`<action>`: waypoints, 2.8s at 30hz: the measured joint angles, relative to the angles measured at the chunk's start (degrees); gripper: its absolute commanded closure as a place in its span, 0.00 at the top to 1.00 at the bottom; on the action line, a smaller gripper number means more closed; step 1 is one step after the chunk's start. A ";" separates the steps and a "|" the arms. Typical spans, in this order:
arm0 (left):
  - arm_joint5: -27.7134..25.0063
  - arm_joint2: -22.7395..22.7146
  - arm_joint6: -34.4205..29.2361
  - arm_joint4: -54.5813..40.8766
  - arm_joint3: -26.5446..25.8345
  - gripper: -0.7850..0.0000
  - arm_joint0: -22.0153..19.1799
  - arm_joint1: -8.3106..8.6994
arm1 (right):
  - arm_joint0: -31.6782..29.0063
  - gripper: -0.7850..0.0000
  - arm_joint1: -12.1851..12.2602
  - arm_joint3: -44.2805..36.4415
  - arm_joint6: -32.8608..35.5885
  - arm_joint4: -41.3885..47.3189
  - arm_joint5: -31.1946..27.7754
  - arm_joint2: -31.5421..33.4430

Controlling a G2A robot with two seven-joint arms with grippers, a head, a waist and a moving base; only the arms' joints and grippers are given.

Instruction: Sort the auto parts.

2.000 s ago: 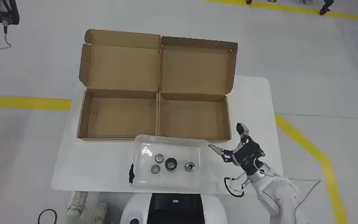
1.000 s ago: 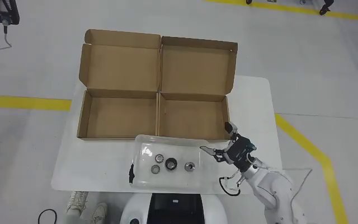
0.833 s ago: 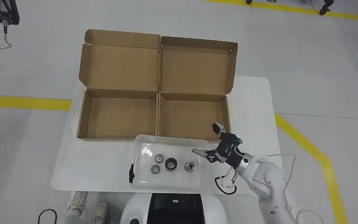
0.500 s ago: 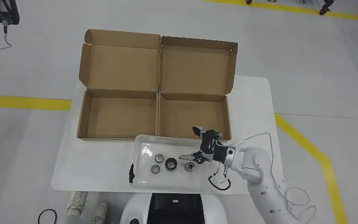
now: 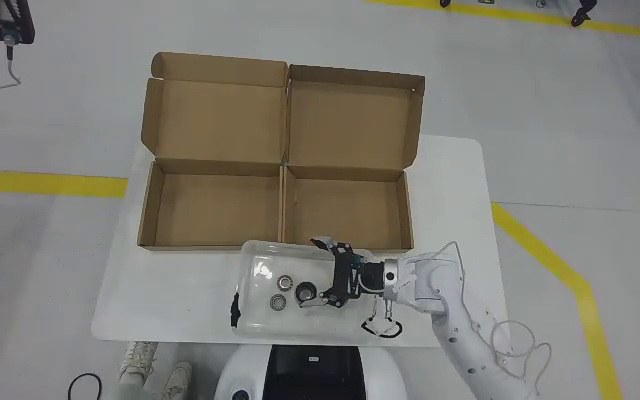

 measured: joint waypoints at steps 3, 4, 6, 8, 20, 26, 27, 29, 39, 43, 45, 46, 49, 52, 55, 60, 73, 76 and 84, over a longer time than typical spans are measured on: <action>0.00 0.00 0.00 0.00 0.00 1.00 0.00 0.00 | -0.01 1.00 -0.01 -0.01 0.02 0.02 0.00 0.01; 0.00 0.00 0.00 0.00 0.00 1.00 0.00 0.00 | -0.01 1.00 -0.01 -0.01 0.02 0.02 0.00 0.02; 0.00 0.00 0.00 0.00 0.00 1.00 0.00 0.00 | -0.01 1.00 -0.01 -0.01 0.02 0.02 0.00 0.02; 0.00 0.00 0.00 0.00 0.00 1.00 0.00 0.00 | -0.01 1.00 -0.01 -0.01 0.02 0.02 0.00 0.02; 0.00 0.00 0.00 0.00 0.00 1.00 0.00 0.00 | -0.27 0.46 0.40 -4.83 11.03 -4.71 1.71 -4.19; 0.00 0.00 0.00 0.00 0.00 1.00 0.00 0.00 | -1.29 0.63 0.79 -6.15 15.37 -5.24 3.30 -5.52; 0.00 0.00 0.00 0.00 0.00 1.00 0.00 0.00 | -1.44 0.64 0.87 -6.23 15.80 -5.38 3.46 -5.64; 0.00 0.00 0.00 0.00 0.00 1.00 0.00 0.00 | -1.73 0.63 1.03 -6.20 16.90 -5.73 3.92 -5.91; 0.00 0.00 0.00 0.00 0.00 1.00 0.00 0.00 | -0.86 0.75 1.23 -3.67 19.80 -6.00 6.30 -8.35; 0.00 0.00 0.00 0.00 0.00 1.00 0.00 0.00 | 0.39 0.68 1.18 -2.10 21.49 -6.12 6.49 -9.79; 0.00 0.00 0.00 0.00 0.00 1.00 0.00 0.00 | 0.92 0.65 1.10 -1.49 22.40 -5.98 6.75 -10.54; 0.00 0.00 0.00 0.00 0.00 1.00 0.00 0.00 | 1.26 0.67 1.04 -1.07 22.86 -5.81 6.95 -11.04; 0.00 0.00 0.00 0.00 0.00 1.00 0.00 0.00 | 2.09 0.73 0.89 0.09 23.53 -5.58 7.68 -12.16; 0.00 0.00 0.00 0.00 0.00 1.00 0.00 0.00 | 2.77 0.67 0.77 1.18 23.63 -5.40 8.40 -13.05; 0.00 0.00 0.00 0.00 0.00 1.00 0.00 0.00 | 3.16 0.54 0.75 2.21 23.90 -5.35 9.09 -13.65; 0.00 0.00 0.00 0.00 0.00 1.00 0.00 0.00 | 3.60 0.30 0.78 3.06 24.13 -5.09 9.71 -14.36; 0.00 0.00 0.00 0.00 0.00 1.00 0.00 0.00 | 4.08 0.00 1.49 2.55 19.40 -5.15 9.30 -14.21; 0.00 0.00 0.00 0.00 0.00 1.00 0.00 0.00 | 3.79 0.00 1.84 1.23 16.12 -4.73 9.22 -13.18; 0.00 0.00 0.00 0.00 0.00 1.00 0.00 0.00 | 3.41 0.00 2.68 -2.81 6.36 -3.69 10.20 -9.57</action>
